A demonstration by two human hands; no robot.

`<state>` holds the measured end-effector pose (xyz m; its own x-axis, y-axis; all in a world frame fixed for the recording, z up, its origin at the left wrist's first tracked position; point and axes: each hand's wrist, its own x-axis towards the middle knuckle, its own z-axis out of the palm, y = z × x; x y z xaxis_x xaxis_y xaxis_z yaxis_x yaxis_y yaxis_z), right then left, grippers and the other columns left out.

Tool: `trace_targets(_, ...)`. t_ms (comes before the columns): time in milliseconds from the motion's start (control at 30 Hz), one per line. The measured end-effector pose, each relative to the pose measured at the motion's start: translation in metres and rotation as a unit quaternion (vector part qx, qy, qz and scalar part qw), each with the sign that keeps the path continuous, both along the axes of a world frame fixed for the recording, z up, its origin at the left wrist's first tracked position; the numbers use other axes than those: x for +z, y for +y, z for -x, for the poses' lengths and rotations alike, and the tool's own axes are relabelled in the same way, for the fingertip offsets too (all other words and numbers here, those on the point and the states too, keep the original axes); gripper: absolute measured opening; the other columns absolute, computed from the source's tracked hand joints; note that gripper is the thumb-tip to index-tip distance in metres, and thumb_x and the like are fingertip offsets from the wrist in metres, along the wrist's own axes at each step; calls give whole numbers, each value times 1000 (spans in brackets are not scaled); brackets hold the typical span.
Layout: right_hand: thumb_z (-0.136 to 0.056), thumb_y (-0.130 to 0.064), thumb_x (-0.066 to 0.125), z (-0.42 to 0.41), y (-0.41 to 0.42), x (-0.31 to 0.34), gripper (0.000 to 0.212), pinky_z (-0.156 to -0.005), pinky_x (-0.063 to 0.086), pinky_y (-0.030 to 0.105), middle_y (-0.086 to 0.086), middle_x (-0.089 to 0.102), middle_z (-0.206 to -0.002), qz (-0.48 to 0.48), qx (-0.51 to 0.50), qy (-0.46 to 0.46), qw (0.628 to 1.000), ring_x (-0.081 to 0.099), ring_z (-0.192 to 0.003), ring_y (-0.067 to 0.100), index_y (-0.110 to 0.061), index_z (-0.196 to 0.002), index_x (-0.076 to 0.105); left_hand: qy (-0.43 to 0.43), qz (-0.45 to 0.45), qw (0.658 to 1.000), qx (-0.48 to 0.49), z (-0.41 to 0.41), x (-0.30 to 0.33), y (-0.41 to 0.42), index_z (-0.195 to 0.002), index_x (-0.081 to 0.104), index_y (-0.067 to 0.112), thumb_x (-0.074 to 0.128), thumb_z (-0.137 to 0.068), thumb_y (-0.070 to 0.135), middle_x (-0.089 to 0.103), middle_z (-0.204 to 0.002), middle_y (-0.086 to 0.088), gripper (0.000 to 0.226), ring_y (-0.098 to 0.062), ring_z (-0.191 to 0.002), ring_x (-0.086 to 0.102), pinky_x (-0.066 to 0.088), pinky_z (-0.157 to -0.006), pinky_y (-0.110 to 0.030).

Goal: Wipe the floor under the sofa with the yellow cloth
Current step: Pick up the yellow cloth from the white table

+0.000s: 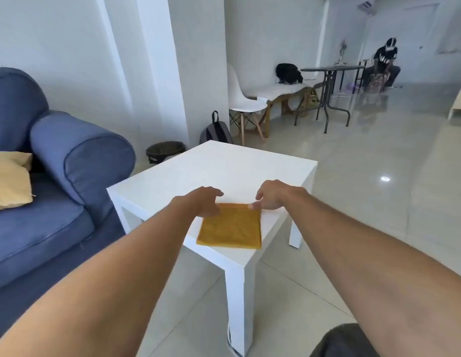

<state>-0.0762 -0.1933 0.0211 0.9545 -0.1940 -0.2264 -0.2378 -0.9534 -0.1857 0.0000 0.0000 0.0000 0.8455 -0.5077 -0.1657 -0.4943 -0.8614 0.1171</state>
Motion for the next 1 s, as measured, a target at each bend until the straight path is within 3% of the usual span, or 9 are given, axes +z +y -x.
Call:
trace_targets(133,-86,-54,65,5,-10,-16,64,-110,42,43,6,58,-138,-43,-2,-12,999,50,-129,27,-14,-135,58,-4,-54,999,-2,0,-9,-14,-153,33,25,44,-94,9,37,-155,2,61,-25,-142,36,35,-114,-46)
trace_targets(300,-84,-53,67,-2,-7,-32,56,-103,45,42,7,62,-127,-51,-17,-56,997,53,-121,27,-13,-122,65,-62,-83,995,9,-5,-16,-18,-128,59,11,48,-94,9,43,-128,-9,37,-28,-109,56,52,-95,-43)
trace_targets(400,-84,-48,70,-5,-1,-37,46,-100,44,42,6,62,-124,-52,-35,-78,995,51,-122,28,-14,-115,66,-62,-54,997,5,-9,-14,-14,-117,61,7,57,-92,14,48,-120,-9,26,-27,-98,58,54,-88,-41)
trace_targets(533,-86,-19,69,-7,6,-36,26,-98,51,44,11,68,-117,-111,-41,-105,987,62,-110,30,-6,-109,67,-58,12,998,20,-10,-13,-1,-104,51,14,62,-92,17,57,-103,-6,17,-26,-92,58,52,-83,-42)
trace_targets(600,-88,-11,63,-6,10,-29,21,-93,55,41,12,68,-114,-114,-44,-123,985,64,-106,31,-5,-108,67,-71,40,996,26,-7,-8,5,-108,53,15,60,-92,15,57,-98,-4,17,-22,-88,56,52,-78,-37)
trace_targets(733,-92,-13,56,0,31,-2,17,-89,56,40,12,68,-107,-113,-40,-159,980,65,-98,31,-7,-102,68,-108,38,993,17,3,18,26,-111,66,11,57,-94,15,65,-104,-7,19,-21,-89,55,49,-80,-33)
trace_targets(1000,-94,-20,55,12,129,50,17,-87,56,42,12,67,-103,-110,50,-212,970,63,-96,32,-12,-100,68,-167,34,981,94,52,82,134,-106,68,8,54,-95,14,64,-94,-8,19,-26,-83,60,45,-66,-35)
